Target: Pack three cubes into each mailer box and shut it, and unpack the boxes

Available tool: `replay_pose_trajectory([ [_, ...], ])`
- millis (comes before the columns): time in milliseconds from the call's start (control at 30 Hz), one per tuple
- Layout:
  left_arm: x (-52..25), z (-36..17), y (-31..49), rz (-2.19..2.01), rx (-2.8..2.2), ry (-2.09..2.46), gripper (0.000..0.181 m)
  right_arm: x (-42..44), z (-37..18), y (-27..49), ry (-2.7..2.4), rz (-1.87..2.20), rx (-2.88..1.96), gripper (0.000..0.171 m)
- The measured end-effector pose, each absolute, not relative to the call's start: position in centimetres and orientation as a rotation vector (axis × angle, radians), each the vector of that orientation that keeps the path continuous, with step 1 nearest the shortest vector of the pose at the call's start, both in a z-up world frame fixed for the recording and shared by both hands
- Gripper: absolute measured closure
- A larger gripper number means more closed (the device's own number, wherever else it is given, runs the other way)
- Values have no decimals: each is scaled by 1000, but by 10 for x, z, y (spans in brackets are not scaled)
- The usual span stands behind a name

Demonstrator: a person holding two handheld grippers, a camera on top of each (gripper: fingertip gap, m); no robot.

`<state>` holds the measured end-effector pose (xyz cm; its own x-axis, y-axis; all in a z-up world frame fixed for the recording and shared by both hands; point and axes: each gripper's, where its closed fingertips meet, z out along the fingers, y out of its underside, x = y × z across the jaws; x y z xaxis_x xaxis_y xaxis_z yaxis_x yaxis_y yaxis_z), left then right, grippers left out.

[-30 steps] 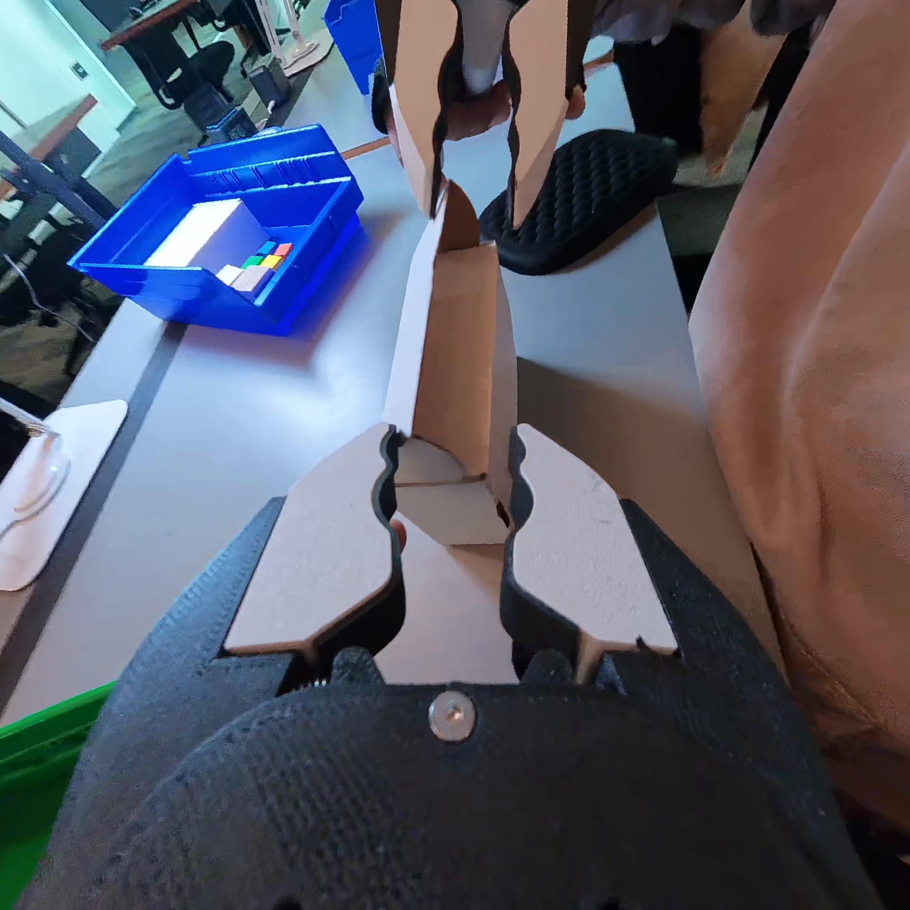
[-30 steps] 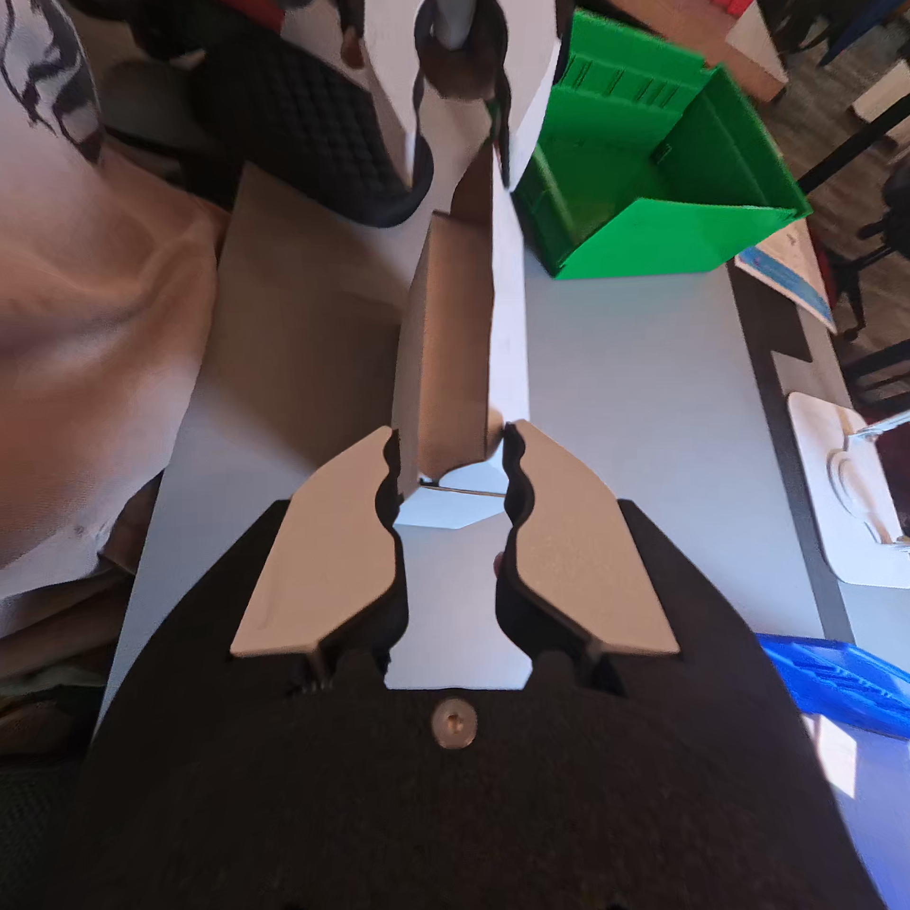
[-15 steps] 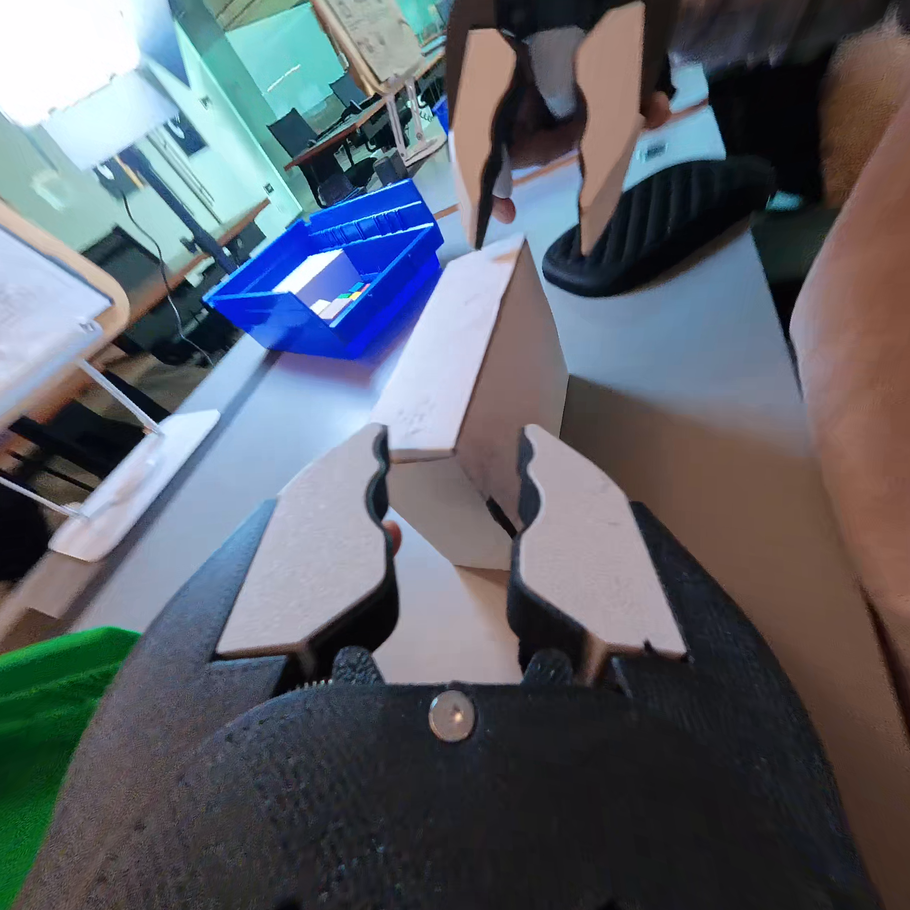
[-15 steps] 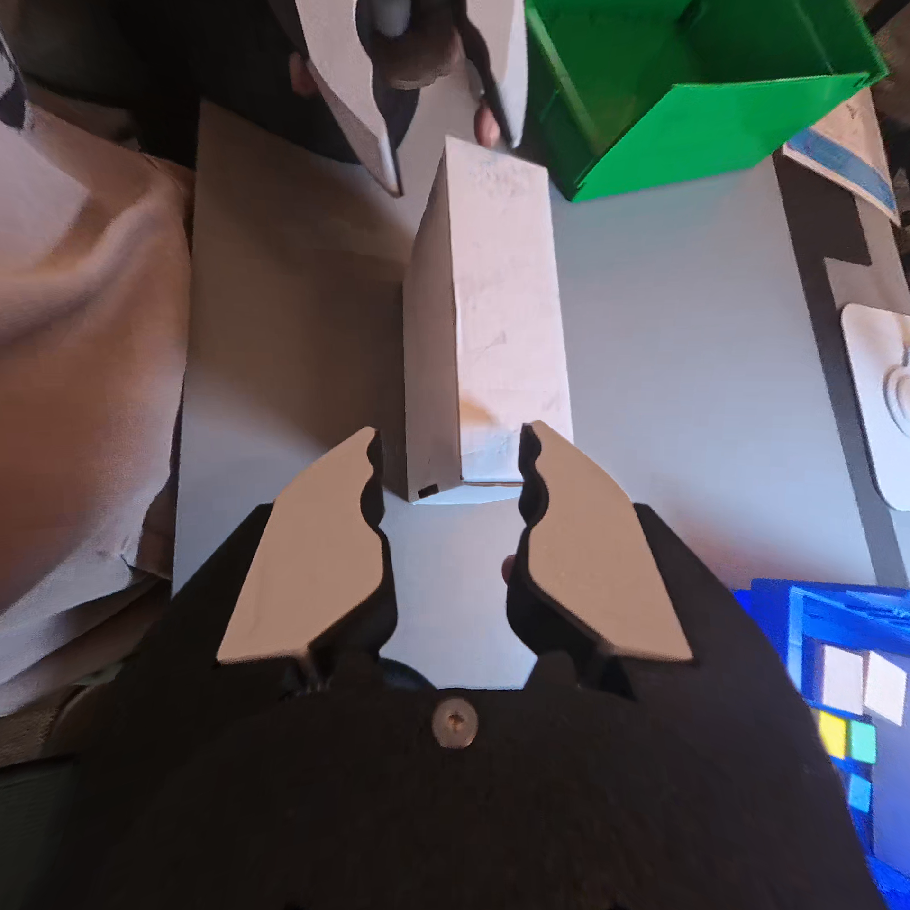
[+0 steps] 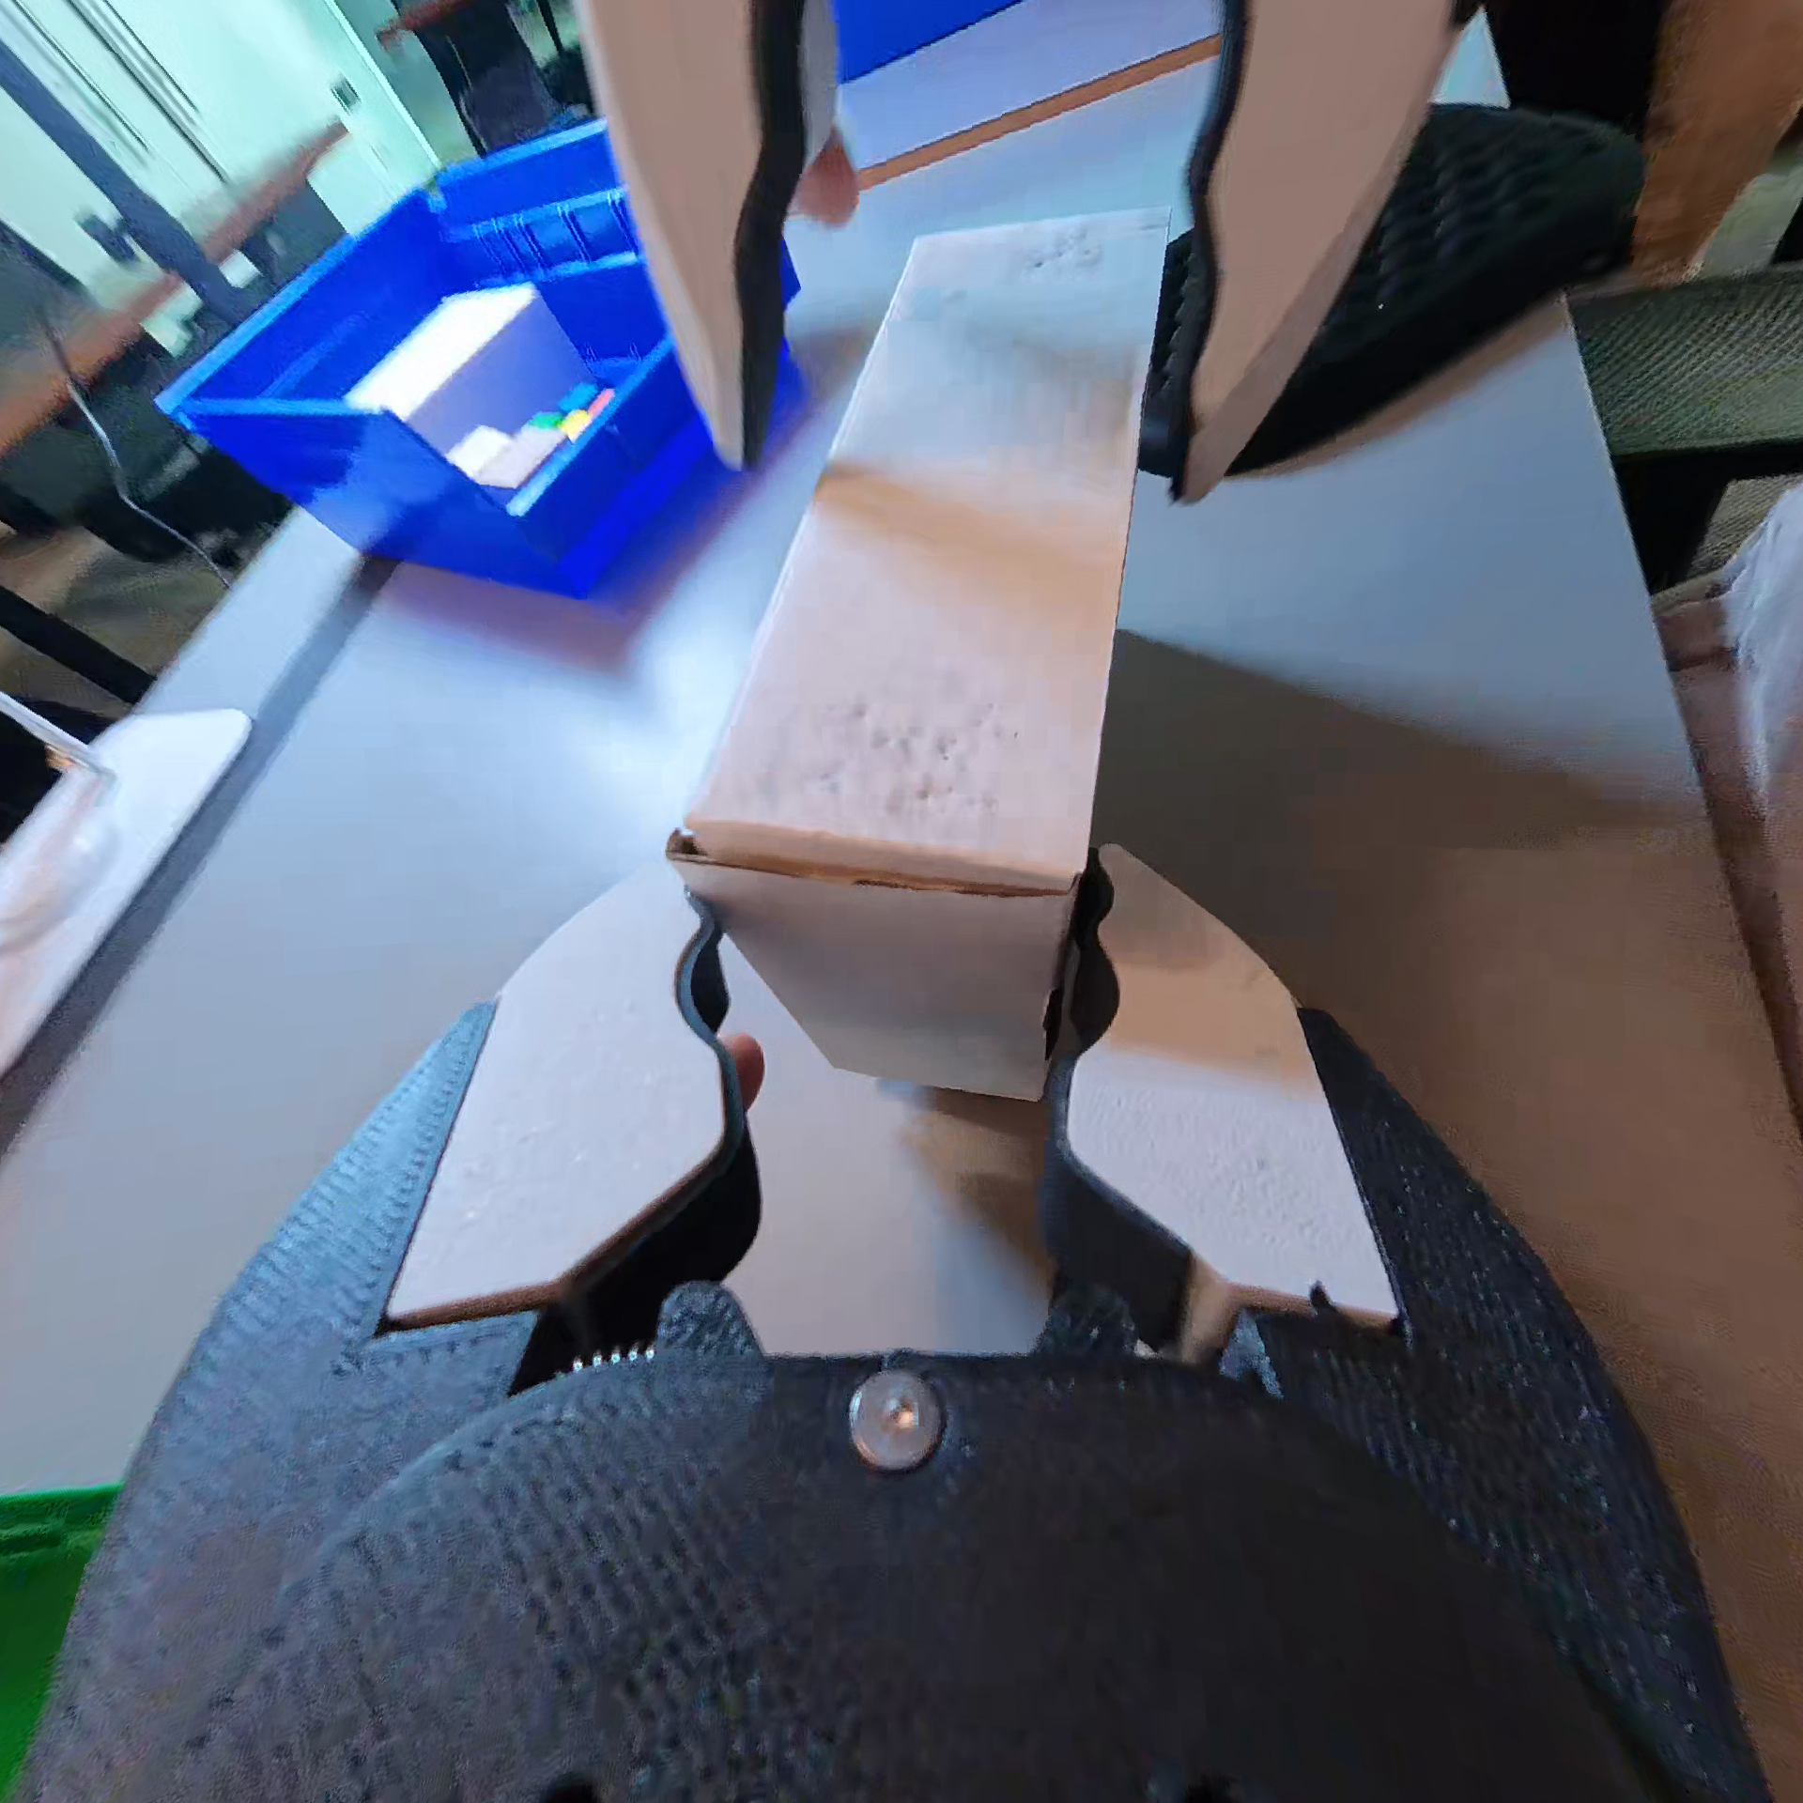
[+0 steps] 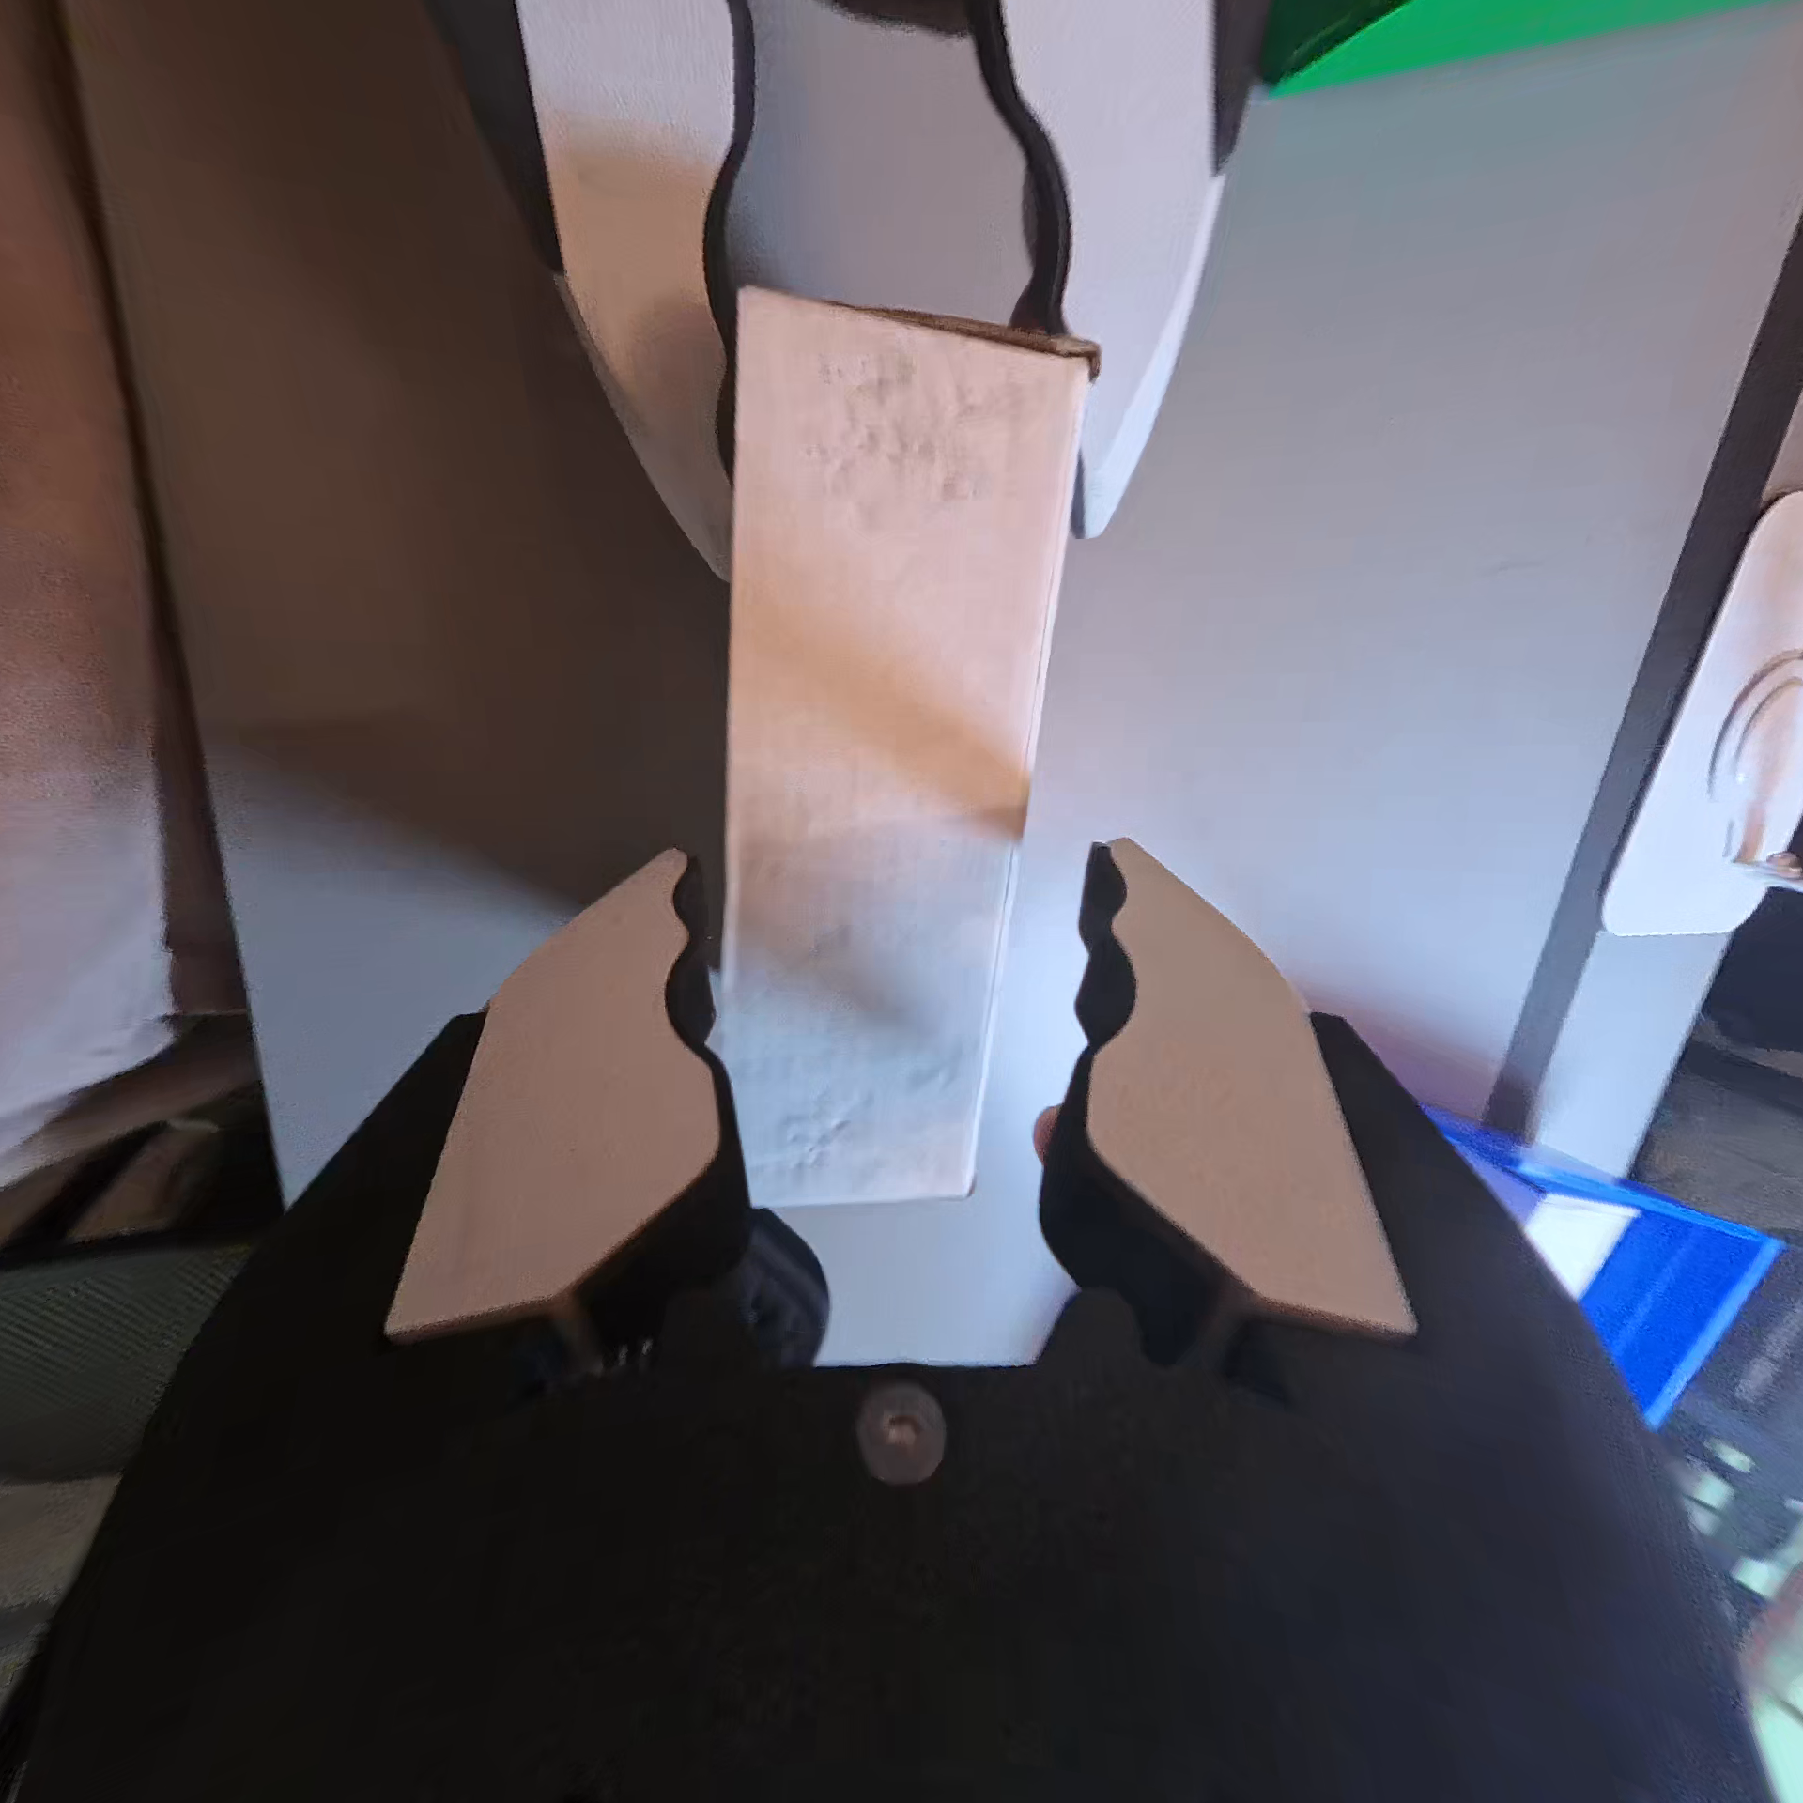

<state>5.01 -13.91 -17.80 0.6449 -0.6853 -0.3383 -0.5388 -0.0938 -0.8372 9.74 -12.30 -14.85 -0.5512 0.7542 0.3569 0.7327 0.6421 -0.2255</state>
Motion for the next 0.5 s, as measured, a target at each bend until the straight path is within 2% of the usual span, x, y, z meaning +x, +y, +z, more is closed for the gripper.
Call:
replay_pose_trajectory([
  [33, 52, -176, -140, -128, -1732, 1004, 111, 97, -153, -124, -2468, 27, -1143, 101],
  [67, 53, -174, -140, -98, -1712, 1002, 111, 96, -157, -127, -2486, 9, -1125, 110],
  [167, 49, -168, -141, -67, -1656, 967, 112, 91, -151, -126, -2443, -62, -1024, 110],
  [267, 30, -145, -137, -148, -1646, 784, 105, 94, -118, -104, -2328, -111, -1021, 110],
  [400, -1, -125, -129, -326, -1636, 533, 113, 106, -40, -9, -2009, -366, -1032, 110],
  [500, -11, -128, -125, -351, -1650, 469, 116, 129, -2, 82, -1807, -590, -1052, 110],
])
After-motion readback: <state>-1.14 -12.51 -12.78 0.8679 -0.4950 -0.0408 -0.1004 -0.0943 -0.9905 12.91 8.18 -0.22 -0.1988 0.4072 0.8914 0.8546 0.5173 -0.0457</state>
